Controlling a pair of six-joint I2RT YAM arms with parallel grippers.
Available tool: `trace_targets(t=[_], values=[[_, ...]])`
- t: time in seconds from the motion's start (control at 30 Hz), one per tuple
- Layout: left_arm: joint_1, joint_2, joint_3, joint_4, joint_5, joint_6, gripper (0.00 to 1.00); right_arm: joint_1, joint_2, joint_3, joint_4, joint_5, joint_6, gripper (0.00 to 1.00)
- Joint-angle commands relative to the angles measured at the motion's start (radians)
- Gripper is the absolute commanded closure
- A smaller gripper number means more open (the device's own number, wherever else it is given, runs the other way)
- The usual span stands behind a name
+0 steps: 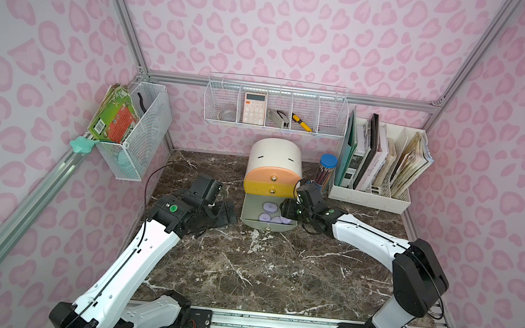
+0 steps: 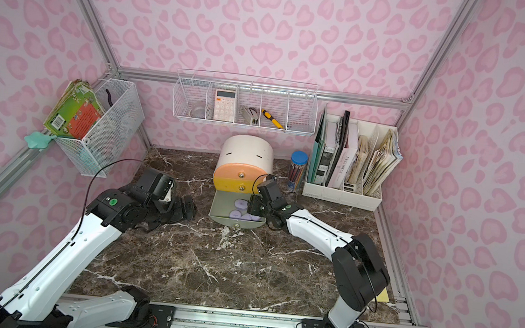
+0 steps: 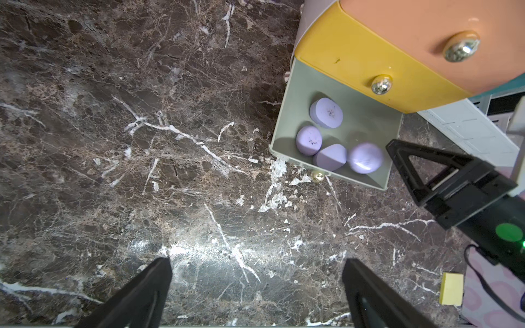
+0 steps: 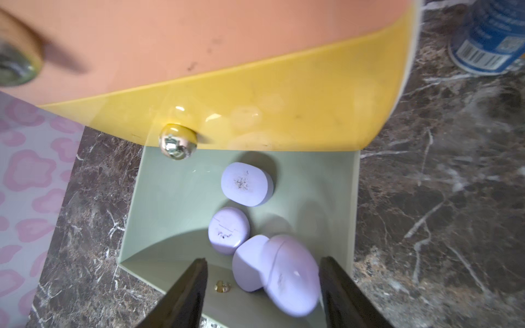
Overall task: Put the bluetooth earphones in the drawer according to color
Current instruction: Place the bluetooth earphone in the drawer, then close the drawer in the storage box.
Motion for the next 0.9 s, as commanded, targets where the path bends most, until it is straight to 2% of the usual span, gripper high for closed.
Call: trace_targets(t=[0.0,0.2,0.47,0.63,0.87], values=[[0.061,0.078,0.081,0.005,0.097,0.057,0.01,-0.001,-0.009,0.014,0.000,-0.013,-0.013,0.29],[0.130,0.299,0.345,-0.053,0.185,0.113,0.01,0.007,-0.089,-0.031,0.009,-0.041,-0.006,0.27],[0.145,0.553,0.610,-0.063,0.234,0.151,0.02,0.094,-0.256,-0.251,0.162,-0.120,0.049,0.28],[0.147,0.648,0.718,-0.035,0.239,0.174,0.02,0.182,-0.304,-0.361,0.267,-0.111,0.105,0.28],[0.161,0.808,0.904,-0.053,0.235,0.218,0.02,0.277,-0.265,-0.467,0.475,-0.027,0.206,0.32]])
